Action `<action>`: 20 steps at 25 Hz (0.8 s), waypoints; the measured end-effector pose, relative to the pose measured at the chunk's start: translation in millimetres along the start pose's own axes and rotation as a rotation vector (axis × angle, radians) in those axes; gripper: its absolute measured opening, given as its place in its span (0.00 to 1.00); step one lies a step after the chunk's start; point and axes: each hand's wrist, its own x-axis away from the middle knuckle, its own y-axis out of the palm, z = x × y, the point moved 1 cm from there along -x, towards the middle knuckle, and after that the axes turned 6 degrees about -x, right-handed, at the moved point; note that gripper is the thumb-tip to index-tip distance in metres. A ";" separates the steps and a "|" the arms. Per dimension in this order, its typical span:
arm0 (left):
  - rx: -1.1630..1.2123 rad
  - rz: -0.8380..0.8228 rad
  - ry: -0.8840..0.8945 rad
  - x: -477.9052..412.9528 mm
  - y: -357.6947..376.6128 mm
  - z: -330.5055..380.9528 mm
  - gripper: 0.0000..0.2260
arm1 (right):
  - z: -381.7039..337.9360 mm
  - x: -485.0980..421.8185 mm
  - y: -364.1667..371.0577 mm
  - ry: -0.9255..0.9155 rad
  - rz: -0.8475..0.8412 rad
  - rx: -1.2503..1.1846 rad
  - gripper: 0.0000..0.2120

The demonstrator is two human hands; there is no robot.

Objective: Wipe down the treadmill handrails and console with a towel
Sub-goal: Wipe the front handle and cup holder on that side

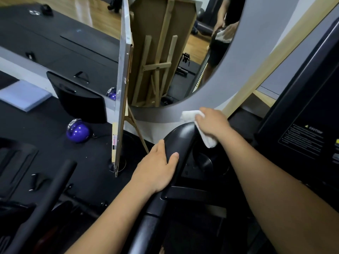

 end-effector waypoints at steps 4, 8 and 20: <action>0.039 0.023 0.012 -0.7 2.0 -5.0 0.25 | -68.5 43.3 24.3 -0.633 -0.088 0.027 0.12; 0.024 0.012 -0.015 -0.7 6.1 -7.5 0.25 | -39.1 34.9 5.0 -0.567 -0.118 -0.201 0.08; -0.088 0.255 0.090 26.7 15.1 -1.4 0.24 | -71.8 6.5 15.7 -0.664 -0.447 0.093 0.13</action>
